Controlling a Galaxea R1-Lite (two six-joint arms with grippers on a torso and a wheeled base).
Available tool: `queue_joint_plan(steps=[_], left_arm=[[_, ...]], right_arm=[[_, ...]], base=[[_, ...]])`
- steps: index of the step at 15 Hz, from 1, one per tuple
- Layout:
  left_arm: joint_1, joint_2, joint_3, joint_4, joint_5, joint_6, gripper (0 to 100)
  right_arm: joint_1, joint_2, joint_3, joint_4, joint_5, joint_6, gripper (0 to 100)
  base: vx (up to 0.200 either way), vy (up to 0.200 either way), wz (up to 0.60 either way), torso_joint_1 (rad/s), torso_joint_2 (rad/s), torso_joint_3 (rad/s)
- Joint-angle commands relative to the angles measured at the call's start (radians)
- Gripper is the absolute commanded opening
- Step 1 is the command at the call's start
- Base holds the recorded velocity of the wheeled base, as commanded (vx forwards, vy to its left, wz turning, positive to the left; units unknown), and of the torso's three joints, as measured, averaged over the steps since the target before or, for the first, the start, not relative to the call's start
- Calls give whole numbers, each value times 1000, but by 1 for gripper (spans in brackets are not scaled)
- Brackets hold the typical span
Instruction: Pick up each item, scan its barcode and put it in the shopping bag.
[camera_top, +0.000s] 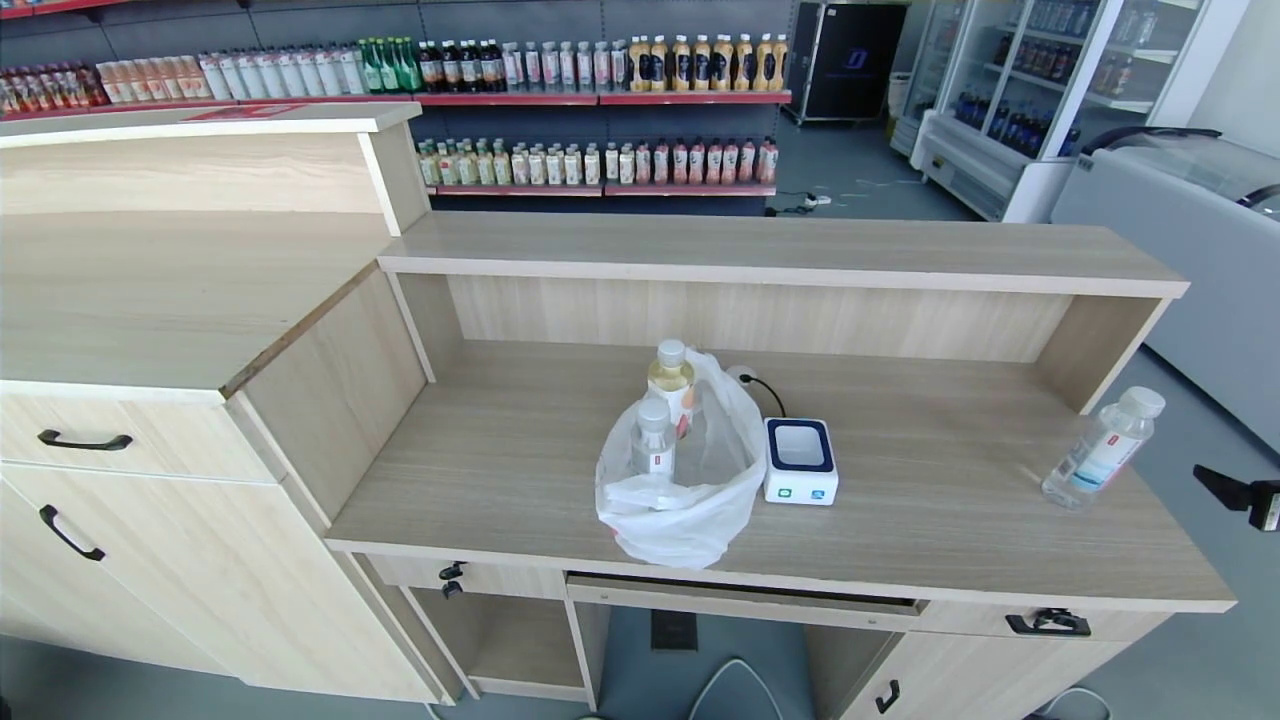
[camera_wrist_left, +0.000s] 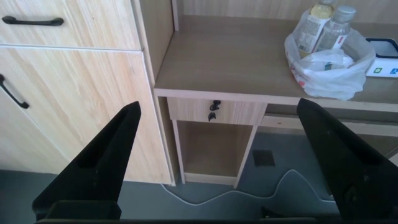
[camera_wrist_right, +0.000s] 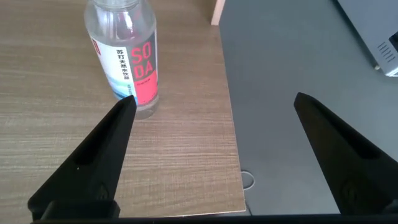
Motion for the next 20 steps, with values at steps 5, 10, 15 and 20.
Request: queue_joint_plan(steps=[5, 10, 15, 20], left_arm=[[0, 0, 0, 0, 0, -2, 100], [0, 0, 0, 0, 0, -2, 100], [0, 0, 0, 0, 0, 0, 100], [0, 0, 0, 0, 0, 0, 100]], right_arm=[[57, 73, -69, 3, -1, 9, 100], [104, 127, -166, 34, -4, 9, 100], [139, 174, -224, 51, -6, 9, 100], [179, 225, -293, 62, -9, 9, 100]], base=[[0, 0, 0, 0, 0, 0], [0, 0, 0, 0, 0, 0], [0, 0, 0, 0, 0, 0], [0, 0, 0, 0, 0, 0]])
